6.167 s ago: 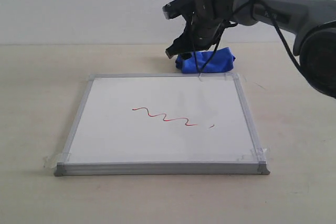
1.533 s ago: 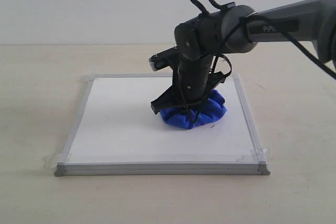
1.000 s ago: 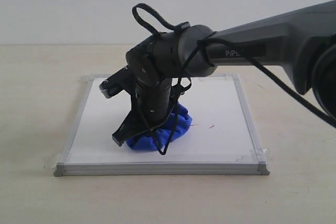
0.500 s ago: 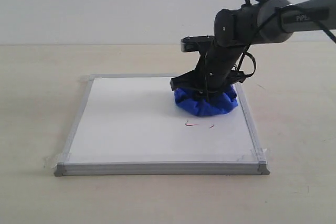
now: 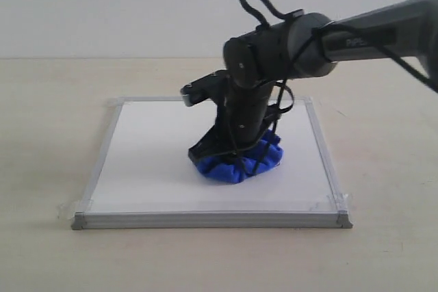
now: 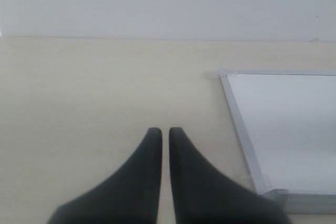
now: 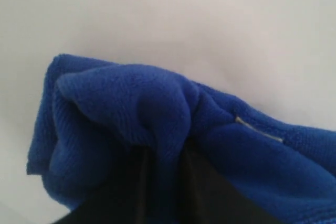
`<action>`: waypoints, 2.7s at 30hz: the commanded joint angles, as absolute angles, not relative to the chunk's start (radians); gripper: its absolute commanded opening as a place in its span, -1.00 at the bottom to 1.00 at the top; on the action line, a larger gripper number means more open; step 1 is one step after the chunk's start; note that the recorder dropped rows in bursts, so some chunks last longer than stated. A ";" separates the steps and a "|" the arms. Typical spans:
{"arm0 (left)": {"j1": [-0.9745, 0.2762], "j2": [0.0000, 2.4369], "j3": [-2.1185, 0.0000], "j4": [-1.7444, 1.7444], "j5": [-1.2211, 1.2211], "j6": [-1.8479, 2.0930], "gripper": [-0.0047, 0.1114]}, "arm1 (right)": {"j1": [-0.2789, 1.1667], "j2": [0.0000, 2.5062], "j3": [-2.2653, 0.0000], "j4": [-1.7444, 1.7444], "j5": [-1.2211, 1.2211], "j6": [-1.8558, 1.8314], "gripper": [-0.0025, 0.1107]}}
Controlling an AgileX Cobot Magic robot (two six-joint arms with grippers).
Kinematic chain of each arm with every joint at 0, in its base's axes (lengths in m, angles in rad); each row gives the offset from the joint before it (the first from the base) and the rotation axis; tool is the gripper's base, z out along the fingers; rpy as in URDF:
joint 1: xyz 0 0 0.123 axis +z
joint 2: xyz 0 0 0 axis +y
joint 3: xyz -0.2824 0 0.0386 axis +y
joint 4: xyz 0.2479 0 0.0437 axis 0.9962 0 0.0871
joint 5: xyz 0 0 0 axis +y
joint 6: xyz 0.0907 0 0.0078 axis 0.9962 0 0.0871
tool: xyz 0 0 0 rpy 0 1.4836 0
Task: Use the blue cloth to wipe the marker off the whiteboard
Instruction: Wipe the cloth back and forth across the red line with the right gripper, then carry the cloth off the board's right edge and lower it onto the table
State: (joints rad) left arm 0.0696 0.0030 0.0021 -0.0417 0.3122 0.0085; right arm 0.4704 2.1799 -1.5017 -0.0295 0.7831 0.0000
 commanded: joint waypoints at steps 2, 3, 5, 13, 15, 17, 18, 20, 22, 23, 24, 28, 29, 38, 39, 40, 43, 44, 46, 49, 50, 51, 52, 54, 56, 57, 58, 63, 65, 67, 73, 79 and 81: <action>0.071 0.000 0.000 -0.041 0.302 0.008 -0.84 | 0.231 2.163 -1.253 -0.137 0.875 0.093 -0.96; 0.071 0.000 0.000 -0.041 0.302 0.008 -0.84 | 0.217 2.141 -1.238 -0.085 0.846 0.079 -0.96; 0.071 0.000 0.000 -0.041 0.302 0.008 -0.84 | 0.238 2.103 -1.236 0.065 0.808 0.000 -0.96; 0.071 0.000 0.000 -0.041 0.304 0.008 -0.84 | 0.500 2.095 -1.358 0.190 0.803 -0.225 -0.96; 0.071 0.000 0.000 -0.041 0.304 0.008 -0.84 | 0.428 2.095 -1.358 0.074 0.847 -0.137 -0.96; 0.071 0.000 0.000 -0.041 0.304 0.008 -0.84 | 0.340 2.093 -1.358 0.054 0.887 -0.164 -0.96; 0.071 0.000 0.000 -0.041 0.304 0.008 -0.84 | 0.318 2.093 -1.360 0.054 0.893 -0.186 -0.96; 0.071 0.000 0.000 -0.041 0.304 0.008 -0.84 | 0.276 2.080 -1.365 0.054 0.909 -0.280 -0.96; 0.071 0.000 0.000 -0.041 0.304 0.008 -0.84 | 0.244 2.060 -1.371 0.051 0.925 -0.387 -0.96; 0.071 0.000 0.000 -0.041 0.304 0.008 -0.84 | 0.231 2.044 -1.379 0.038 0.930 -0.448 -0.96; 0.071 0.000 0.000 -0.041 0.304 0.008 -0.84 | 0.226 2.030 -1.388 0.009 0.935 -0.501 -0.96; 0.071 0.000 0.000 -0.041 0.304 0.008 -0.84 | 0.218 1.973 -1.428 -0.240 0.950 -0.712 -0.96; 0.071 0.000 0.000 -0.041 0.304 0.008 -0.84 | 0.218 1.961 -1.433 -0.294 0.947 -0.760 -0.96; 0.071 0.000 0.000 -0.041 0.304 0.008 -0.84 | 0.218 1.930 -1.448 -0.379 0.896 -1.323 -0.96; 0.071 0.000 0.000 -0.041 0.304 0.008 -0.84 | 0.218 1.930 -1.448 -0.379 0.893 -1.369 -0.96; 0.071 0.000 0.000 -0.041 0.304 0.008 -0.84 | 0.218 1.930 -1.448 -0.379 0.890 -1.393 -0.96; 0.071 0.000 0.000 -0.041 0.302 0.008 -0.84 | 0.218 1.930 -1.448 -0.355 0.878 -1.411 -0.96; 0.071 0.000 0.000 -0.041 0.302 0.008 -0.84 | 0.218 1.930 -1.448 -0.340 0.878 -1.413 -0.96; 0.071 0.000 0.000 -0.041 0.302 0.008 -0.84 | 0.218 1.942 -1.448 -0.333 0.878 -1.415 -0.96; 0.071 0.000 0.000 -0.041 0.302 0.008 -0.84 | 0.218 1.977 -1.448 -0.329 0.876 -1.419 -0.96; 0.071 0.000 0.000 -0.041 0.302 0.008 -0.84 | 0.218 1.993 -1.444 -0.329 0.871 -1.422 -0.96; 0.071 0.000 0.000 -0.041 0.302 0.008 -0.84 | 0.218 2.004 -1.442 -0.329 0.870 -1.422 -0.96; 0.071 0.000 0.000 -0.041 0.302 0.008 -0.84 | 0.218 2.016 -1.442 -0.324 0.875 -1.422 -0.96; 0.071 0.000 0.000 -0.041 0.302 0.008 -0.84 | 0.218 2.035 -1.442 -0.324 0.885 -1.422 -0.96; 0.071 0.000 0.000 -0.041 0.302 0.008 -0.84 | 0.218 2.037 -1.442 -0.319 0.900 -1.413 -0.96; 0.071 0.000 0.000 -0.041 0.302 0.008 -0.84 | 0.216 2.037 -1.442 -0.316 0.912 -1.413 -0.96; 0.071 0.000 0.000 -0.041 0.302 0.008 -0.84 | 0.209 2.035 -1.442 -0.309 0.911 -1.415 -0.96; 0.071 0.000 0.000 -0.041 0.302 0.008 -0.84 | 0.159 2.035 -1.442 -0.206 0.863 -1.432 -0.96; 0.071 0.000 0.000 -0.041 0.302 0.008 -0.84 | 0.141 2.035 -1.442 -0.181 0.866 -1.475 -0.96; 0.071 0.000 0.000 -0.041 0.302 0.008 -0.84 | 0.129 2.037 -1.442 -0.173 0.877 -1.501 -0.96; 0.071 0.000 0.000 -0.041 0.302 0.008 -0.84 | 0.111 2.037 -1.442 -0.099 0.901 -1.653 -0.96; 0.071 0.000 0.000 -0.041 0.302 0.008 -0.84 | 0.111 2.037 -1.369 -0.080 0.805 -1.715 -0.96; 0.071 0.000 0.000 -0.041 0.302 0.008 -0.84 | 0.111 2.037 -1.338 -0.084 0.754 -1.715 -0.96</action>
State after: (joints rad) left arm 0.0696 0.0030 0.0021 -0.0417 0.3122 0.0085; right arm 0.1185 2.0419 -1.3715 -0.0862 0.8096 -1.7000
